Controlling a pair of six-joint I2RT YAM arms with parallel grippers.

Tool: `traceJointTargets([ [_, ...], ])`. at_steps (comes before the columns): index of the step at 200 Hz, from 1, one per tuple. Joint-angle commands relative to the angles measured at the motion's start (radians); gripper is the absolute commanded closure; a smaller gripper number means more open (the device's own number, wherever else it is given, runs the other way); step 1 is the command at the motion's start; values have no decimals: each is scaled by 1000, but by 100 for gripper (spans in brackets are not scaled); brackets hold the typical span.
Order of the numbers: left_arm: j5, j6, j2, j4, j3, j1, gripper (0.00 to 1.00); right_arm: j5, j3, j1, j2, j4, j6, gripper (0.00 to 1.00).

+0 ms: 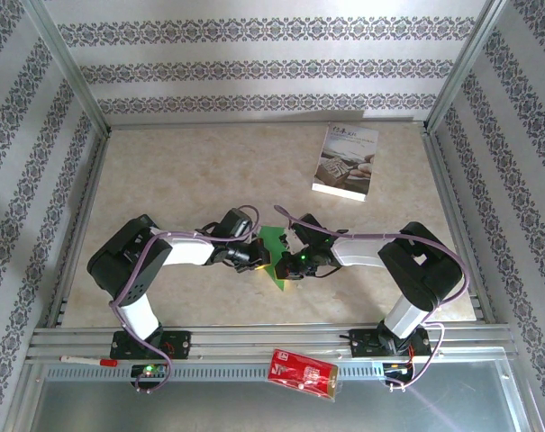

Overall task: Fold a paper plane with a square sheet of paper (pick it up from the middle)
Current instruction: Third fold the triangle at the center of the table.

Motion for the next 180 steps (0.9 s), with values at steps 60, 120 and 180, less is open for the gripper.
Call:
traceJointTargets([
  [60,-17,144,34,-74,14,148,100,192,-28,-8,67,-307,-55,100],
  [120,30,145,-172,-121,-14,236,79,127,102,-6,23,-412,-255,100],
  [180,-41,55,-331,-164,-112,130,62,0,111,-99,-141,-244,-142,86],
])
